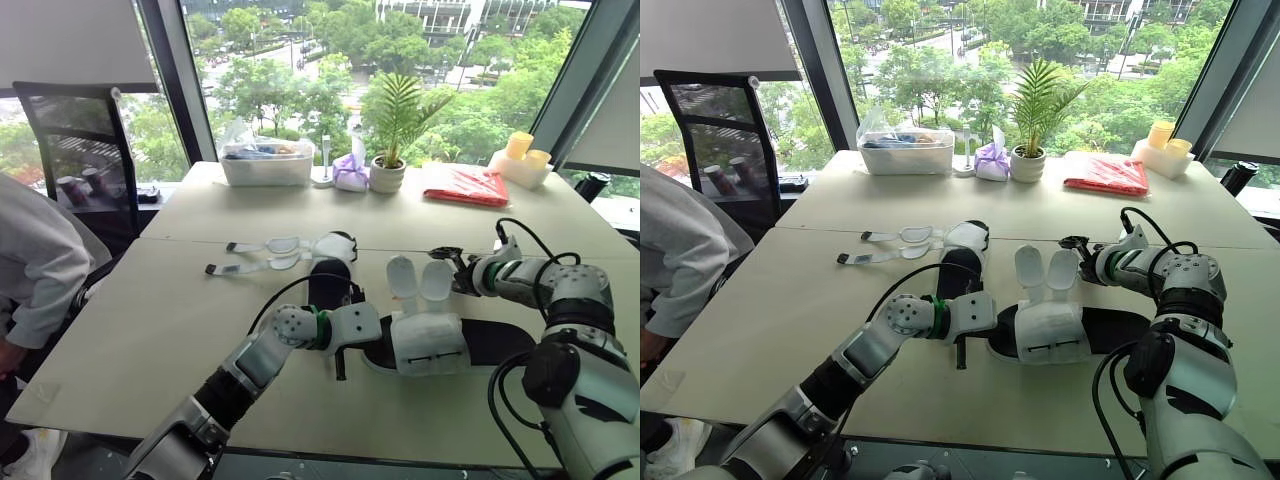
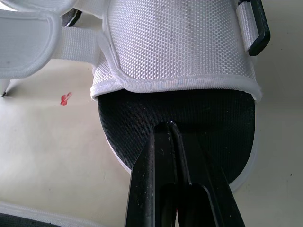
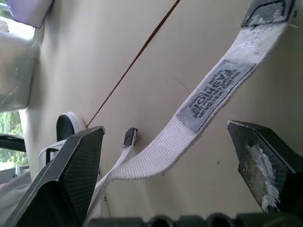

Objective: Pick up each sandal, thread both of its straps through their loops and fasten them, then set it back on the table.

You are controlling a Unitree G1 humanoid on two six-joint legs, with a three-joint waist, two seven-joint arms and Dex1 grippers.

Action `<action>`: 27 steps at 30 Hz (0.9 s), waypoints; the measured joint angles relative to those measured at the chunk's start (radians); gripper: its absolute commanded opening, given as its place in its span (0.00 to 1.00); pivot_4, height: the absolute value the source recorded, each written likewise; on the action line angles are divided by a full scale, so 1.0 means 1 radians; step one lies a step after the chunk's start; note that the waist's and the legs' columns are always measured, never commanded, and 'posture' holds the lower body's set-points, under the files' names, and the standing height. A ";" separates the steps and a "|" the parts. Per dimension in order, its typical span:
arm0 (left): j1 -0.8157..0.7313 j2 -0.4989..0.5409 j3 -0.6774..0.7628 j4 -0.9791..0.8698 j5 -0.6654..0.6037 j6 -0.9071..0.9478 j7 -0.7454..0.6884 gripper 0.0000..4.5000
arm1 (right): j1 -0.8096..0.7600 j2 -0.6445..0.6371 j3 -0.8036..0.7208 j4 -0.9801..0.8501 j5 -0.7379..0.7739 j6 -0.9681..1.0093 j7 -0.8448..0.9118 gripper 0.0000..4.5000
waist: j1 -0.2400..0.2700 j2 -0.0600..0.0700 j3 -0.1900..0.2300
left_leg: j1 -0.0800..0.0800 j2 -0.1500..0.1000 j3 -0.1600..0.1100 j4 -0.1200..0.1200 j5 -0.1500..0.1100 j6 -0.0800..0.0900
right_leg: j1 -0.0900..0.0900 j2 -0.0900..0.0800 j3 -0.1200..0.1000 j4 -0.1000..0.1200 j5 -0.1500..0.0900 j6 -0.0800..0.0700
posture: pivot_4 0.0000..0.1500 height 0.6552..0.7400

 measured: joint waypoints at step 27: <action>0.016 0.007 0.025 -0.015 0.010 0.000 -0.013 0.00 | 0.168 0.020 0.367 -0.441 -0.253 -0.616 0.776 0.01 | -0.006 0.001 0.000 | -0.002 0.000 0.000 0.001 -0.002 0.002 | -0.002 0.000 0.000 0.000 0.001 0.002 | 1.00 0.99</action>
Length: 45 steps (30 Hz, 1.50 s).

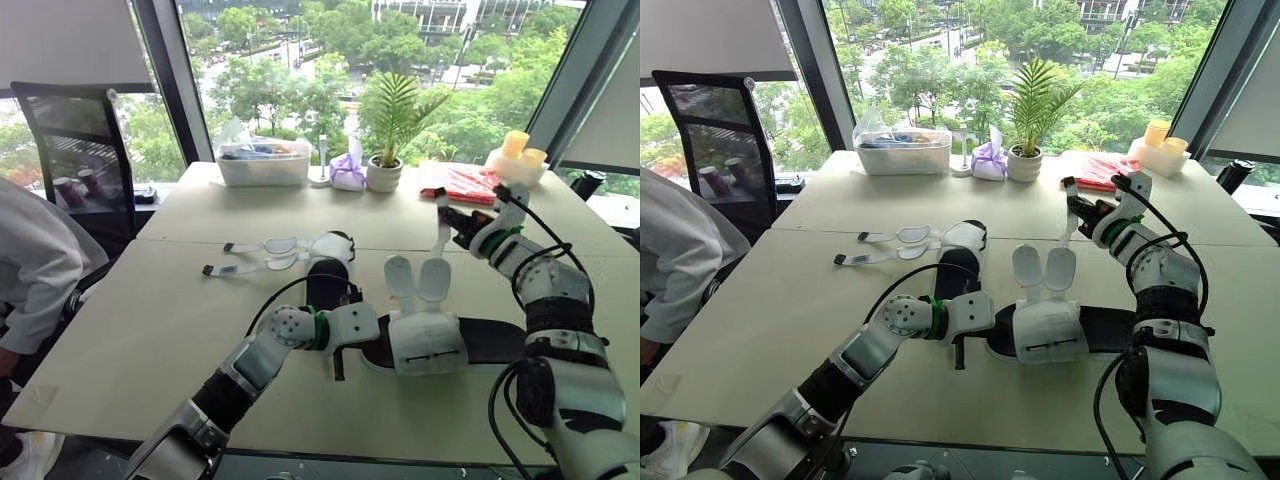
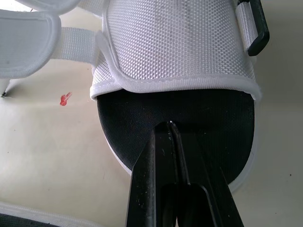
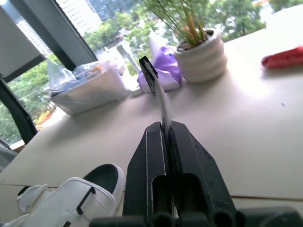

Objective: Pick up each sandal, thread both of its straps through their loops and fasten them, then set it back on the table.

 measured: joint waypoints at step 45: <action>-0.010 -0.050 0.036 0.140 -0.029 -0.156 -0.053 0.00 | -0.029 -0.435 0.582 -0.604 0.213 0.677 0.338 0.89 | 0.003 0.010 -0.008 | -0.019 0.000 0.005 0.010 -0.008 0.009 | -0.009 -0.011 -0.007 -0.017 0.008 0.001 | 1.00 0.99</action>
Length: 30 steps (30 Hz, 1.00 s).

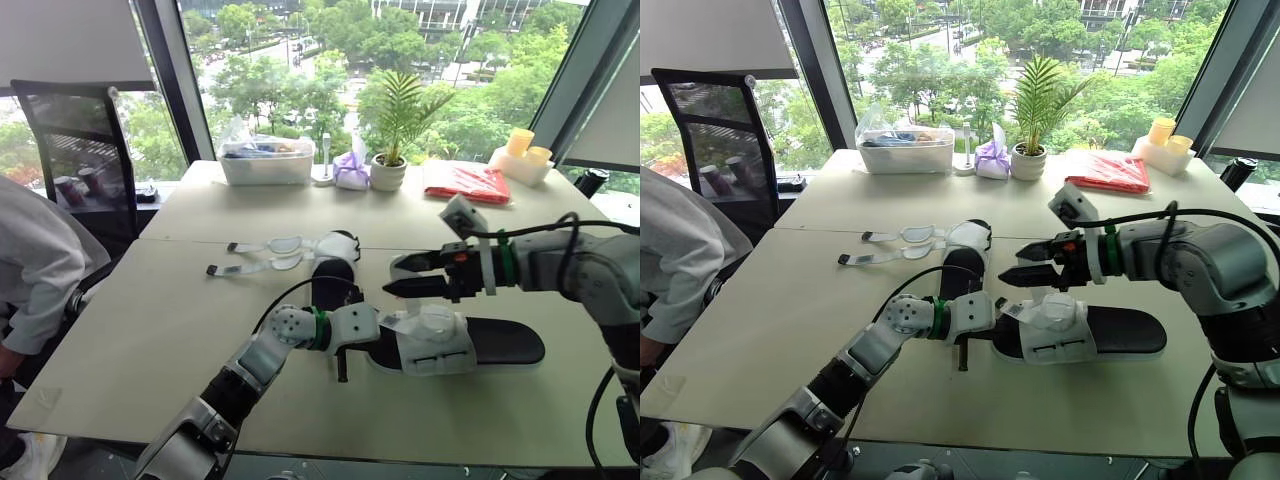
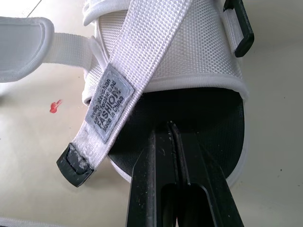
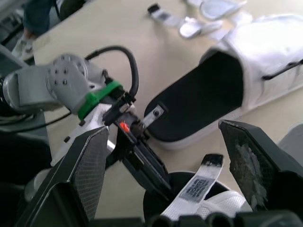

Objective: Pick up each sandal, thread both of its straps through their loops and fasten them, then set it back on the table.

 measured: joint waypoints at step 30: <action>0.026 -0.037 0.018 0.016 0.002 -0.014 0.064 0.00 | 0.037 -0.006 0.252 0.067 -0.499 -0.327 0.387 0.00 | 0.003 0.000 0.000 | 0.001 0.000 0.000 0.000 0.000 -0.001 | 0.000 0.000 0.000 0.002 0.002 0.004 | 1.00 0.99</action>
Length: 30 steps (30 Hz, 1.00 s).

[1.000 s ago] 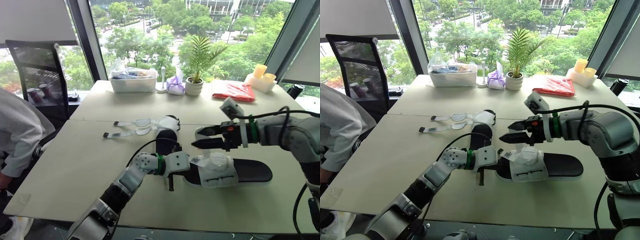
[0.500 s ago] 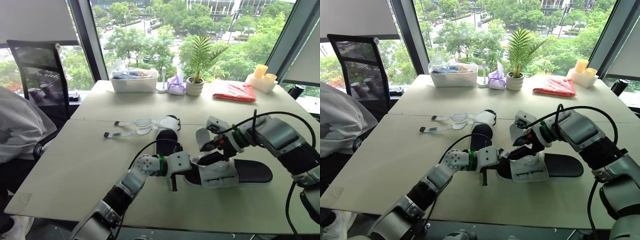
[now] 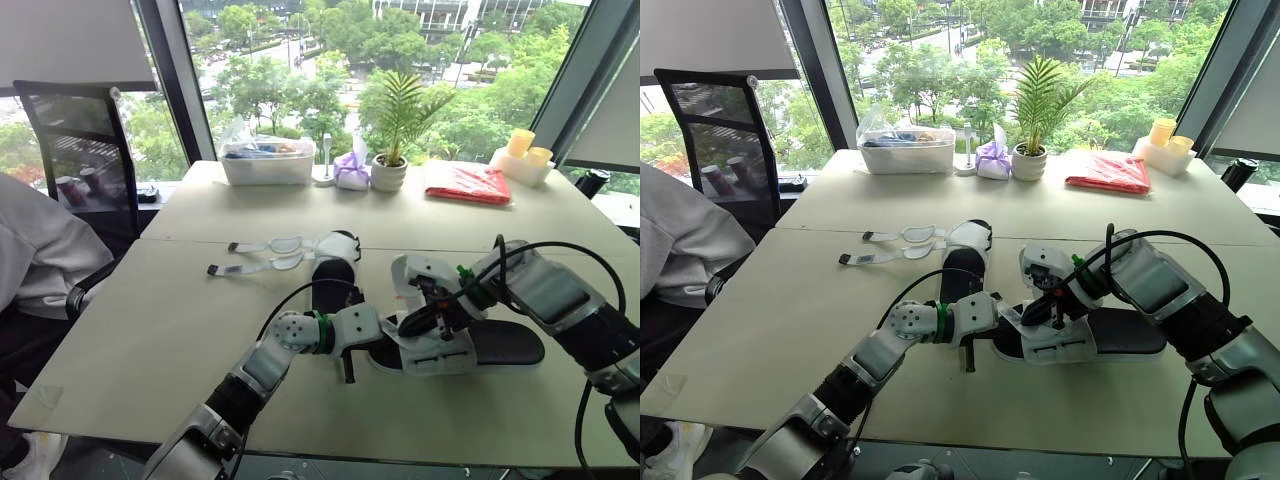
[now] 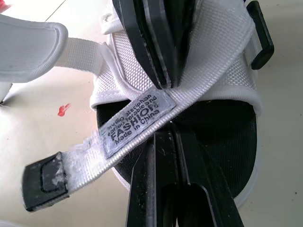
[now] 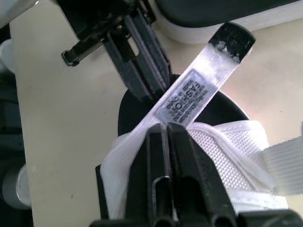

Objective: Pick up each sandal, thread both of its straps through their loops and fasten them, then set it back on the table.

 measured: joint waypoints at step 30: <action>0.000 -0.004 0.001 0.006 0.000 0.000 -0.007 0.00 | 0.157 -0.070 -0.243 -0.136 0.139 0.108 0.022 0.70 | 0.000 0.000 -0.001 | 0.001 0.000 0.000 0.000 0.000 0.000 | 0.001 0.000 0.000 0.000 0.000 0.000 | 1.00 0.99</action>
